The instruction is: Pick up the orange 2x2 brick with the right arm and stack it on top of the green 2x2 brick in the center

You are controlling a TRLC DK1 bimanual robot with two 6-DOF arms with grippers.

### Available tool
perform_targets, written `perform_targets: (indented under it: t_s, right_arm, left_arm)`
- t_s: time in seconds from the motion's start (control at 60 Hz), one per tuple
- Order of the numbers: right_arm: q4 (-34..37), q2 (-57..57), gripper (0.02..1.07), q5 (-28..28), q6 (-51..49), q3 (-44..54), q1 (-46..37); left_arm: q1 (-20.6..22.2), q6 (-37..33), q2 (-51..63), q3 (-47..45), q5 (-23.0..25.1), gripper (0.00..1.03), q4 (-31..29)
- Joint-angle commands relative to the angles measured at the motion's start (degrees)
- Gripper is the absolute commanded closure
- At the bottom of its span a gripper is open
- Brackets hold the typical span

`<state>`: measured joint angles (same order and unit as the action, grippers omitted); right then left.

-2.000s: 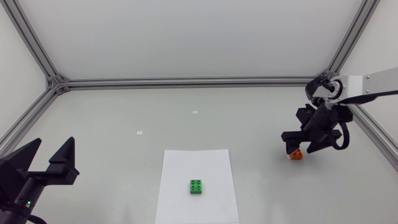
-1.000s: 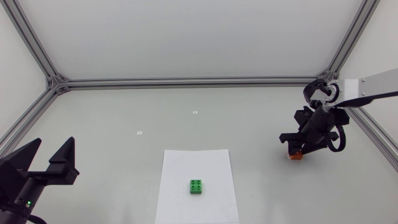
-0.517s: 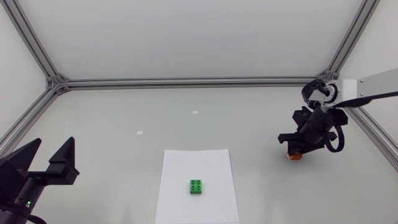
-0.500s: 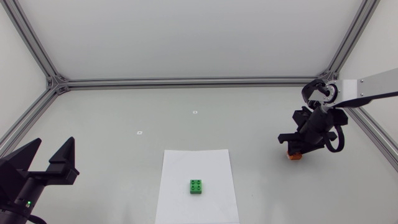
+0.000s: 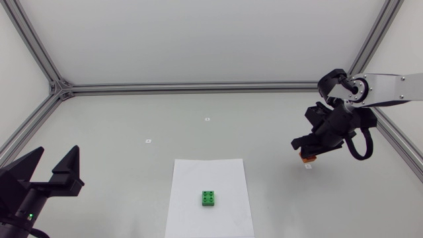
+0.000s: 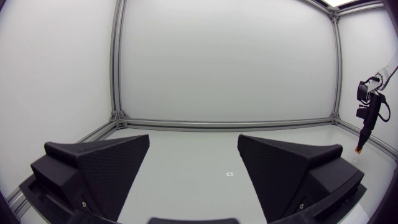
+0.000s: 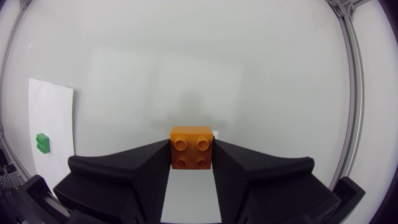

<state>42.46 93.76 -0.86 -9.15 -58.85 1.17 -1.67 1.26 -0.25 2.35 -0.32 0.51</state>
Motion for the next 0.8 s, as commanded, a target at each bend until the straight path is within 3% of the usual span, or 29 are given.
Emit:
perform_targets:
  t_s: [0.0, 0.483, 0.783]
  right_arm:
    - [1.3, -2.2, 0.77, -0.2, -2.9, 2.2, 2.1]
    - [2.3, -9.6, 0.76, -0.5, -16.0, 7.0, 18.9]
    - [8.2, -8.1, 0.75, -0.5, -19.4, 3.3, 29.3]
  left_arm:
    - [-0.1, -0.7, -0.5, -2.3, 0.2, 0.04, -0.8]
    - [-0.1, -0.7, -0.5, -2.3, 0.2, 0.04, -0.9]
    - [-0.1, -0.7, -0.5, -2.3, 0.2, 0.04, -0.9]
